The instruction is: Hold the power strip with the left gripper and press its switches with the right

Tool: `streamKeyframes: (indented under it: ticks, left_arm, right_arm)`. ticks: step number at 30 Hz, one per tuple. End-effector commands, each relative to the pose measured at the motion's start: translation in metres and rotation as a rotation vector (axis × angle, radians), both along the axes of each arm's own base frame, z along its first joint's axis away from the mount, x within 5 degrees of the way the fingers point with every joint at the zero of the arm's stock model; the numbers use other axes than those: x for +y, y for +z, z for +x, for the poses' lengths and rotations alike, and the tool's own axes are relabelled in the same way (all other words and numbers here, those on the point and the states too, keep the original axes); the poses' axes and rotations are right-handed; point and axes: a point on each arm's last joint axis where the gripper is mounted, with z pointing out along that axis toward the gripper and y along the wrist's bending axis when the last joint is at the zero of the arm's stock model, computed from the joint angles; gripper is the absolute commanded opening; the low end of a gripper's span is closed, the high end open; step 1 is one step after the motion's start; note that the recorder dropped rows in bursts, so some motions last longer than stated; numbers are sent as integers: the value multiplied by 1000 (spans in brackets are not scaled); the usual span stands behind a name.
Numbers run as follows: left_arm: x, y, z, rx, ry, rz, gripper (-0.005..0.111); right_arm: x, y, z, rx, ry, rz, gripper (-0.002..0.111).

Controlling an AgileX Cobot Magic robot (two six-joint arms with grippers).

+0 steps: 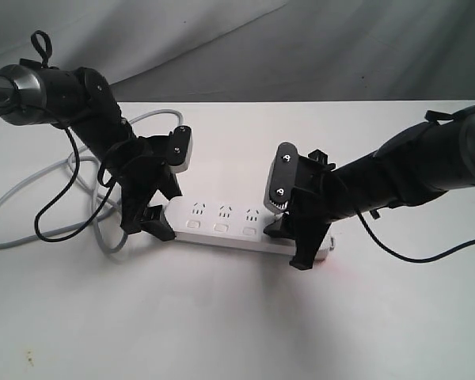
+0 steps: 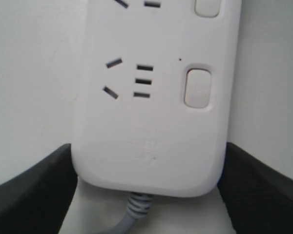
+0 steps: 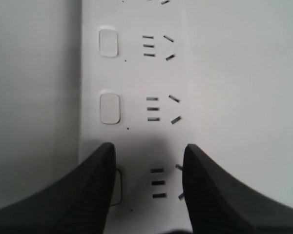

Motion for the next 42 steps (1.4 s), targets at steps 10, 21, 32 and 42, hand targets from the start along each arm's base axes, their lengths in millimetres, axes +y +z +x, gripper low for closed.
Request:
streamKeyframes:
  ticks: [10,21,32,42]
  left_arm:
    - [-1,2,0,7,3,-8,51]
    - [-1,2,0,7,3,-8,51]
    - [-1,2,0,7,3,-8,51]
    - [-1,2,0,7,3,-8,51]
  right_arm:
    - [-5,46,-6,-123,4,1,43]
    - [-26,40,-20,-73,-69,0,43]
    - [-29,22,-18,-54,-73,-48,43]
    - [-30,13,-16,-40,-80,-65,43]
